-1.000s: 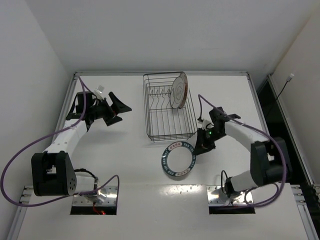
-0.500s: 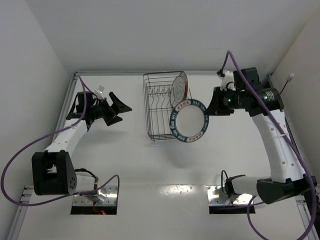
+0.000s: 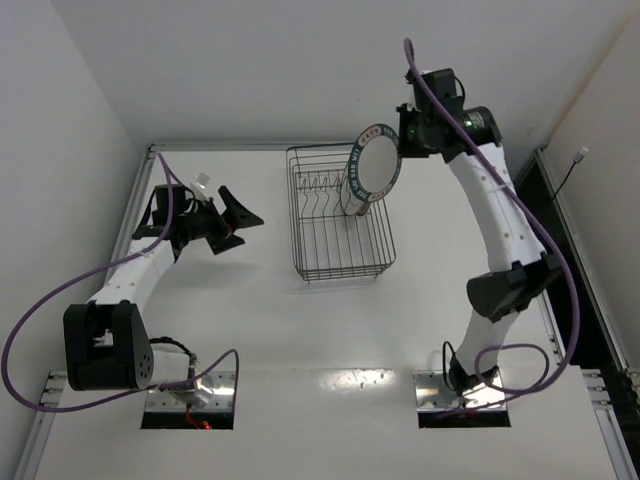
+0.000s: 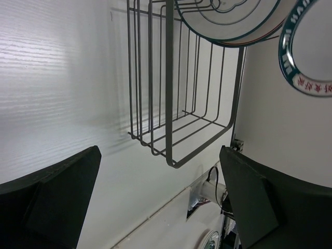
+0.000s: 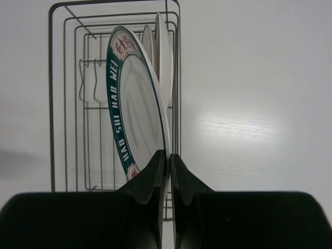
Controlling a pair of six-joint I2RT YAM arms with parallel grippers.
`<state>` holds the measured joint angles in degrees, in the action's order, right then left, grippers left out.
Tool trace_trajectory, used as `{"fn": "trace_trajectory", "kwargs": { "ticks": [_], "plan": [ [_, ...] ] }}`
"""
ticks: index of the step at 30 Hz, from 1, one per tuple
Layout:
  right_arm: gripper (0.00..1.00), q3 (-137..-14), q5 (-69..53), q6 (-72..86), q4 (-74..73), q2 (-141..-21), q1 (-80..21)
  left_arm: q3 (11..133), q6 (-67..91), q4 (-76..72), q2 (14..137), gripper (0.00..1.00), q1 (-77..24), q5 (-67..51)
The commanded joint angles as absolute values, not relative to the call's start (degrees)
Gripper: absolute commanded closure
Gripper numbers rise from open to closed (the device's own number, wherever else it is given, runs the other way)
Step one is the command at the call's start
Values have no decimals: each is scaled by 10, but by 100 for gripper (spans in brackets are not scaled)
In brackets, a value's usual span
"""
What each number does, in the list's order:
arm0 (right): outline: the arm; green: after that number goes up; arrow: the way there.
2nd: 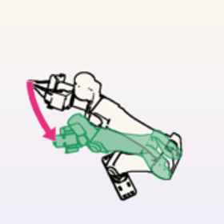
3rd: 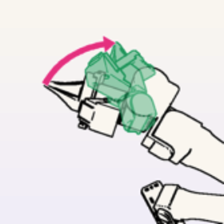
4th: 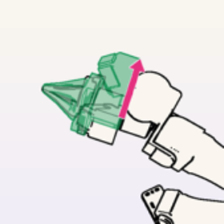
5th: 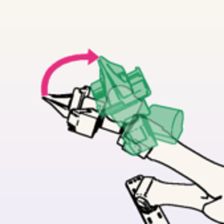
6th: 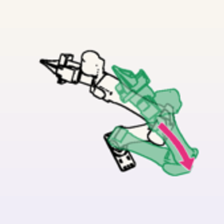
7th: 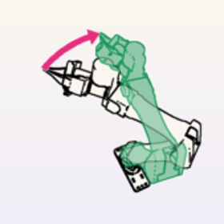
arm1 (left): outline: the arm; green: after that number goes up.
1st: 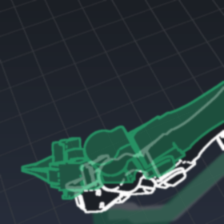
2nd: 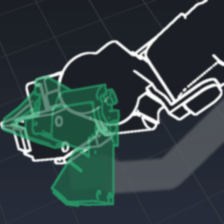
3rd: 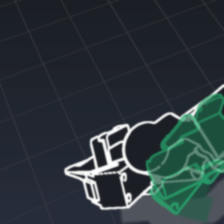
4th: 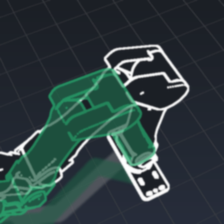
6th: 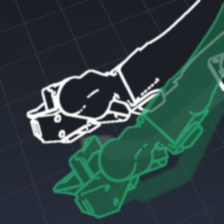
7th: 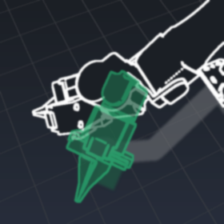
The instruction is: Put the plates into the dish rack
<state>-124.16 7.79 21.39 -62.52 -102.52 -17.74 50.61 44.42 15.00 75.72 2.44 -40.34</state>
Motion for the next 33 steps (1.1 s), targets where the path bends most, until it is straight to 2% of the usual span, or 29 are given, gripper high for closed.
{"fn": "trace_trajectory", "kwargs": {
  "ticks": [1, 11, 18, 25, 33],
  "plan": [
    [100, -1295, 185, 214, -567, -1067, -212, 519, 430, 158, 740, 2, 36, -411],
    [100, -1335, 292, 192, -501, -1200, -265, 525, 419, 176, 740, 2, 36, -411],
    [100, -1346, 339, 186, -482, -1242, -277, 535, 400, 195, 740, 2, 53, -406],
    [100, -1299, 362, 186, -445, -1177, -282, 535, 394, 207, 745, 2, 63, -406],
    [100, -1329, 367, 181, -457, -1192, -282, 535, 394, 200, 756, 2, 63, -411]
  ]
}}
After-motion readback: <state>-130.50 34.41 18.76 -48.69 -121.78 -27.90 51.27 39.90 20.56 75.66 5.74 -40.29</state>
